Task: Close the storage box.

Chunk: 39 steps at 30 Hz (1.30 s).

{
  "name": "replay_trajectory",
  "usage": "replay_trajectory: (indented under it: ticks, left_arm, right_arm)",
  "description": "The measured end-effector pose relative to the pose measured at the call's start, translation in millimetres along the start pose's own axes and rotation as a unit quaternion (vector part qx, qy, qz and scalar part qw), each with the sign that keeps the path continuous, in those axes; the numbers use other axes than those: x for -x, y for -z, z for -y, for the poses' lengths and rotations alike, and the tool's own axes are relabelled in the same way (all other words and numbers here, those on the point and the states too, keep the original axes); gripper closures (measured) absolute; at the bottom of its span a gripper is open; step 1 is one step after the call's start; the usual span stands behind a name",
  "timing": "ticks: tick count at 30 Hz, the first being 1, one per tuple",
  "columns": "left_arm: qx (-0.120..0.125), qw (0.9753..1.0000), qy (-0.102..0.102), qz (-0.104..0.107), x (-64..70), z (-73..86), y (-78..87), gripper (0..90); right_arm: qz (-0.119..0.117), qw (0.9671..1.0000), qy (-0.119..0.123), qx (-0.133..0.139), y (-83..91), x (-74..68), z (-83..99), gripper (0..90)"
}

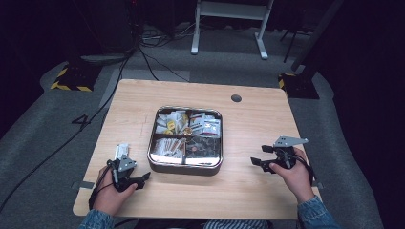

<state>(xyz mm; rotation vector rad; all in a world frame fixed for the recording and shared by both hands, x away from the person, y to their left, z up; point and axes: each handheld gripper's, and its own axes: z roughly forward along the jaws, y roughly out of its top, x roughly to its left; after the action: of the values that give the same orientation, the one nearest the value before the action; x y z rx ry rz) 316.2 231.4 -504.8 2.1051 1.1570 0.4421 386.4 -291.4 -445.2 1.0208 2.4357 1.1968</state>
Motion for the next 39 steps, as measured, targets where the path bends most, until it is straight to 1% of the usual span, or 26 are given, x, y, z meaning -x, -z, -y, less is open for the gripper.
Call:
replay_trajectory:
  ticks: [1, 2, 3, 4, 7, 10, 13, 18, 26, 32, 36, 38, 39]
  left_arm:
    - [0.000, 1.0000, 0.000, 0.000, 0.0, 0.0, 0.0, 26.5]
    - [0.000, 1.0000, 0.000, 0.000, 0.0, 0.0, 0.0, 26.5]
    - [0.000, 1.0000, 0.000, 0.000, 0.0, 0.0, 0.0, 26.5]
    - [0.000, 1.0000, 0.000, 0.000, 0.0, 0.0, 0.0, 26.5]
    - [0.000, 1.0000, 0.000, 0.000, 0.0, 0.0, 0.0, 26.5]
    - [0.000, 1.0000, -0.001, 0.001, -0.2, -0.2, -0.2, 26.3]
    - [0.000, 1.0000, -0.001, 0.001, -0.2, -0.2, -0.2, 26.3]
    - [0.000, 1.0000, -0.001, 0.001, -0.2, -0.2, -0.2, 26.3]
    - [0.000, 1.0000, -0.001, 0.001, -0.2, -0.2, -0.3, 26.3]
    - [0.000, 1.0000, 0.001, 0.001, 0.1, -0.1, -0.3, 26.3]
    - [0.000, 1.0000, -0.002, 0.000, -0.2, -0.2, -0.2, 26.3]
    - [0.000, 1.0000, 0.000, 0.001, 0.0, -0.1, -0.3, 26.3]
    - [0.000, 1.0000, -0.002, 0.000, -0.2, -0.2, -0.2, 26.3]
  right_arm:
    - [0.005, 1.0000, 0.001, 0.003, -1.1, 0.4, 3.8, 25.3]
    - [0.015, 0.9998, 0.004, 0.015, -1.9, 0.6, 8.5, 26.2]
    - [0.022, 0.9996, 0.005, 0.017, -2.9, 1.0, 11.6, 25.7]
    - [0.024, 0.9996, 0.004, 0.015, -3.8, 1.4, 13.8, 25.1]
    - [0.019, 0.9998, -0.001, 0.000, -8.9, 1.9, 23.9, 24.2]
    - [0.016, 0.9998, 0.004, -0.010, -14.6, 0.0, 34.4, 23.7]
    - [0.013, 0.9998, 0.010, -0.011, -17.9, -1.7, 39.5, 23.0]
    - [0.016, 0.9997, 0.015, -0.009, -21.0, -3.9, 40.9, 21.0]
    - [0.027, 0.9988, 0.033, -0.023, -26.0, -5.9, 44.8, 17.3]
    - [0.047, 0.9977, 0.037, -0.031, -31.5, -5.7, 48.6, 15.9]
    - [0.048, 0.9983, 0.020, -0.027, -34.4, -5.5, 50.1, 14.5]
    - [0.048, 0.9983, 0.019, -0.027, -34.5, -5.5, 50.1, 14.4]
    - [0.048, 0.9983, 0.019, -0.027, -34.5, -5.5, 50.1, 14.3]
